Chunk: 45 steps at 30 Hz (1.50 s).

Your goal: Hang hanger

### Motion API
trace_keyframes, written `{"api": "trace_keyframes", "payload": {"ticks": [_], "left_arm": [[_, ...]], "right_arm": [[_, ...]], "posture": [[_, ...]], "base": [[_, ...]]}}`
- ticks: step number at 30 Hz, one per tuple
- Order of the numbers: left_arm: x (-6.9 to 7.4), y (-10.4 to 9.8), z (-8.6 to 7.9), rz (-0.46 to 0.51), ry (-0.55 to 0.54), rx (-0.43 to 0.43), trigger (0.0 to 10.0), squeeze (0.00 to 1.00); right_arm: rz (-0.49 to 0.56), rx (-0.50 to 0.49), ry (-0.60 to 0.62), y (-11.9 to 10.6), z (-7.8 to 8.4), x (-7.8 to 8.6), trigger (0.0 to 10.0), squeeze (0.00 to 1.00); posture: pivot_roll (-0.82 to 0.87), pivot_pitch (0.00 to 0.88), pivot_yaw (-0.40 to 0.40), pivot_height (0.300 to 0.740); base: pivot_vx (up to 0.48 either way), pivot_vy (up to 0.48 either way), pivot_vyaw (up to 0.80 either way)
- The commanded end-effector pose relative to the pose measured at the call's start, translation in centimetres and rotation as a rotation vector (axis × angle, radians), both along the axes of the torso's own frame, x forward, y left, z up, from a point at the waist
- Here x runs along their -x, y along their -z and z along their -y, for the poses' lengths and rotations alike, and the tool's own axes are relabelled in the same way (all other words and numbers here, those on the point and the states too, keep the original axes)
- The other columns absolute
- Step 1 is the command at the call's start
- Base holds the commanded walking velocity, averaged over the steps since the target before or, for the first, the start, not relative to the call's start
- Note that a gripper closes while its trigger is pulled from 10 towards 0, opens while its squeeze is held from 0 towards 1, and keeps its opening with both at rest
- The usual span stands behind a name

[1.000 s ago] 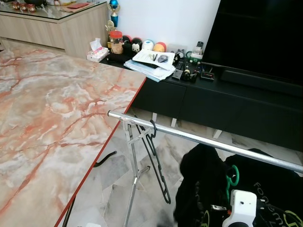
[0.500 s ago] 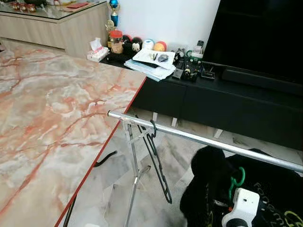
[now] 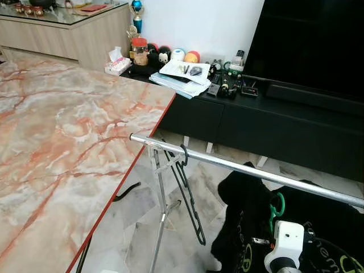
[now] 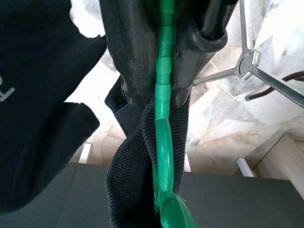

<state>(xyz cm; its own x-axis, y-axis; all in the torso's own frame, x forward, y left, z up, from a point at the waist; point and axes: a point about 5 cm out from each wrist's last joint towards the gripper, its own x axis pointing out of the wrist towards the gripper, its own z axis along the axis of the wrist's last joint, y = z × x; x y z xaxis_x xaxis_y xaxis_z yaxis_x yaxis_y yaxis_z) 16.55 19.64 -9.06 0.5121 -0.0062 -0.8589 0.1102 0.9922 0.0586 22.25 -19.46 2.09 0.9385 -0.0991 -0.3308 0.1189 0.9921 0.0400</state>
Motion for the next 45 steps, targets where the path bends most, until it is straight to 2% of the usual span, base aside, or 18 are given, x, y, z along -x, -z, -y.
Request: {"api": "trace_keyframes", "payload": {"ticks": [1, 6, 13, 21, 29, 45], "left_arm": [[1.4, 0.6, 0.0, -0.055, 0.011, 0.000, 10.0, 0.00], [1.4, 0.6, 0.2, -0.057, 0.013, 0.005, 10.0, 0.00], [1.5, 0.7, 0.2, -0.057, 0.012, 0.007, 10.0, 0.00], [1.4, 0.6, 0.1, -0.060, 0.026, 0.003, 10.0, 0.00], [1.1, 0.5, 0.0, -0.051, 0.030, 0.001, 10.0, 0.00], [0.8, 0.3, -0.3, -0.047, 0.037, -0.006, 10.0, 0.00]], "right_arm": [[0.040, 0.029, 0.009, -0.6, 0.6, -0.4, 10.0, 0.00], [0.039, 0.025, 0.030, -0.5, 0.8, -0.4, 10.0, 0.00], [0.032, 0.001, 0.029, -0.2, 0.3, -0.6, 10.0, 0.00], [0.024, -0.003, 0.037, -0.1, 0.5, -0.8, 10.0, 0.00], [0.035, 0.019, 0.046, -0.2, 0.8, -1.1, 10.0, 0.00], [0.036, -0.009, 0.050, -0.1, -0.1, -1.5, 10.0, 0.00]], "posture": [[0.01, 0.022, -0.053, 0.740], [0.01, 0.010, -0.054, 0.740], [0.02, 0.000, -0.054, 0.740], [0.01, 0.000, -0.045, 0.740], [0.02, 0.022, -0.049, 0.740], [0.03, 0.040, -0.032, 0.740]], "base": [[0.000, 0.000, 0.00], [0.000, 0.000, 0.00], [0.000, 0.000, 0.00], [-0.270, 0.000, -0.44], [-0.281, 0.000, 0.00], [-0.281, 0.000, 0.00]]}}
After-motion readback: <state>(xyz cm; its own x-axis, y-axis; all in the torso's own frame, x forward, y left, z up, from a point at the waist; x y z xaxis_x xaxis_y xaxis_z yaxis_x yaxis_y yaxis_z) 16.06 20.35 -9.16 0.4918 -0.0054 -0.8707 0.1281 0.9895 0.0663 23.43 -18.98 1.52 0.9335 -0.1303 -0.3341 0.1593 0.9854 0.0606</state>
